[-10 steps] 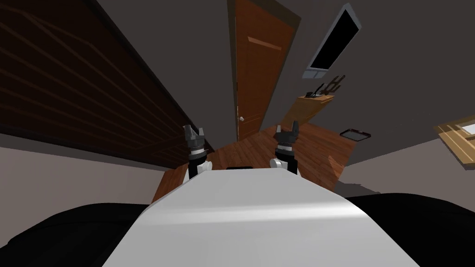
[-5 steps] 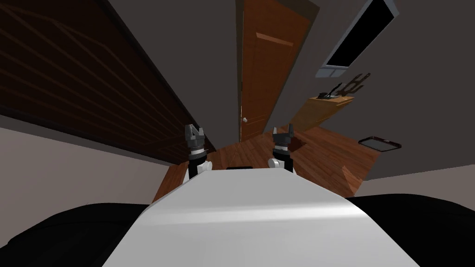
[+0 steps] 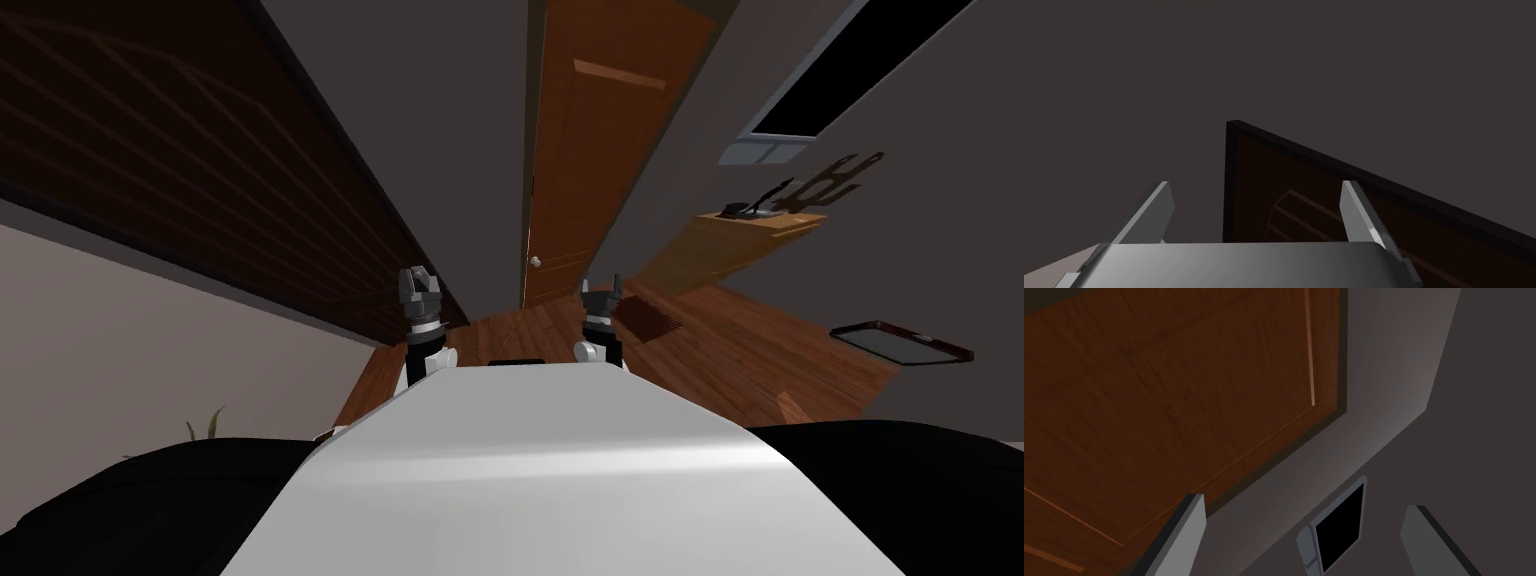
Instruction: Pull the door open
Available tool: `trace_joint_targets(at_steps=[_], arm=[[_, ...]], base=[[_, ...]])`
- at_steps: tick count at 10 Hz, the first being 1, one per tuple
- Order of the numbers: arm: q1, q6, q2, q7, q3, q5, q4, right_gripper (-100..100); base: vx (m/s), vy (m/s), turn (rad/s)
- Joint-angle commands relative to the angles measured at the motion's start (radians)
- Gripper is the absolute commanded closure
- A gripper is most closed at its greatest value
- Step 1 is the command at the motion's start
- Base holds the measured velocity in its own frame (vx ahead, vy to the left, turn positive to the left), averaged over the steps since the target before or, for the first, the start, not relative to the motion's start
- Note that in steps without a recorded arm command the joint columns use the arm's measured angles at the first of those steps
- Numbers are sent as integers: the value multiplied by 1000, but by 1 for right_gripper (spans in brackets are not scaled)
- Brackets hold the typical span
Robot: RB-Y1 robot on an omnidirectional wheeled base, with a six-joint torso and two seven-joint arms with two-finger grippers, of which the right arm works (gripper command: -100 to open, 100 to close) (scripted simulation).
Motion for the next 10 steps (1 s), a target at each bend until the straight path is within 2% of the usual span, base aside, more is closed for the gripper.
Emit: trace_joint_targets(at_steps=[1, 10], arm=[[-10, -14, -10, -40, 4, -26, 42, -100], [-81, -80, -44, -241, 42, -166, 286, -100]], base=[[91, -67, 196], [74, -71, 201]])
